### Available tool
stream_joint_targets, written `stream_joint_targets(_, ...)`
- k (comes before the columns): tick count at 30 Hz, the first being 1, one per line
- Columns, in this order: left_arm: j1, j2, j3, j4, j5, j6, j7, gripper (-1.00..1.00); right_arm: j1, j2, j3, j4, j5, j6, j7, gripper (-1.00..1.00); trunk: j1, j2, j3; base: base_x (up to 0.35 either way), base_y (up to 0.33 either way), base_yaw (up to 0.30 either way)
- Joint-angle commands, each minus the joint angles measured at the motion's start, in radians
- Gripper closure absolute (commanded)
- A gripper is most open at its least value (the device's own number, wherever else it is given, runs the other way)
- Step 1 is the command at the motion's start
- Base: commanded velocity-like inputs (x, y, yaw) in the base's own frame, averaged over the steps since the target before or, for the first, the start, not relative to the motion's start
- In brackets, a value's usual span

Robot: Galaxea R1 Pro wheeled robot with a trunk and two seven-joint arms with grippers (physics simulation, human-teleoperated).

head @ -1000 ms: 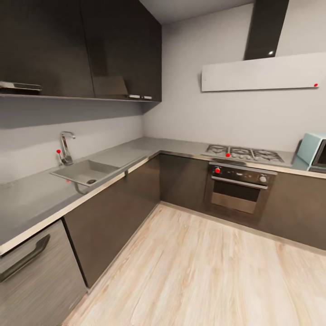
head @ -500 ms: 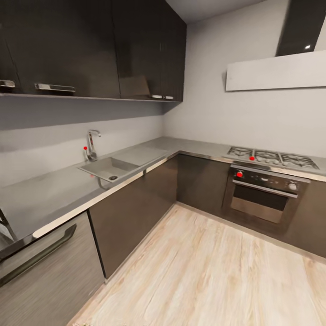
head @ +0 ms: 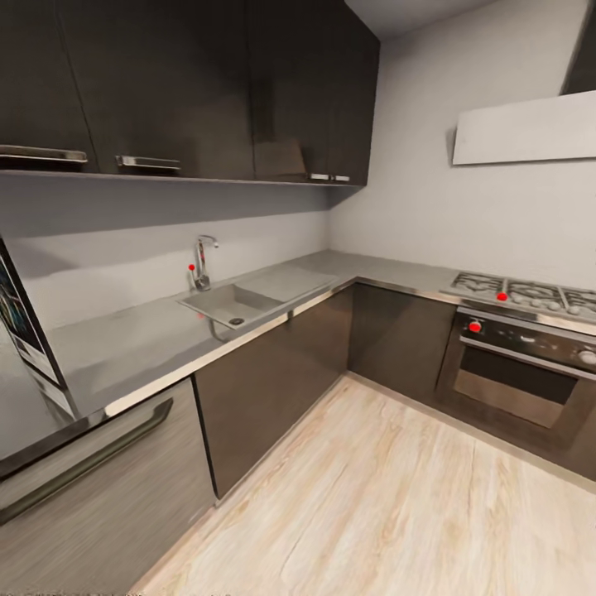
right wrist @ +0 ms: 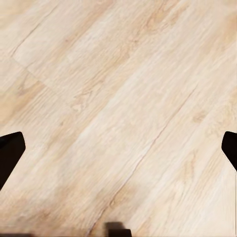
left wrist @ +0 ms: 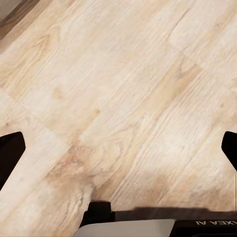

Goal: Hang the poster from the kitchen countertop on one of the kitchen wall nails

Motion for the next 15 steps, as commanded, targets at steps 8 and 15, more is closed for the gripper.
stream_joint_targets(8, 0.0, 0.0, 0.001, -0.001, 0.0, 0.001, 0.0, -1.0, 0.0, -0.001, 0.001, 0.001, 0.001, -0.003, 0.0, -1.0, 0.0, 0.0, -0.001, 0.0, -0.288, 0.065)
stream_joint_targets(15, 0.0, 0.0, 0.001, -0.001, 0.0, 0.001, 0.0, -1.0, 0.0, -0.001, 0.001, 0.001, 0.001, -0.003, 0.0, -1.0, 0.0, 0.0, -0.001, 0.0, -0.332, 0.251)
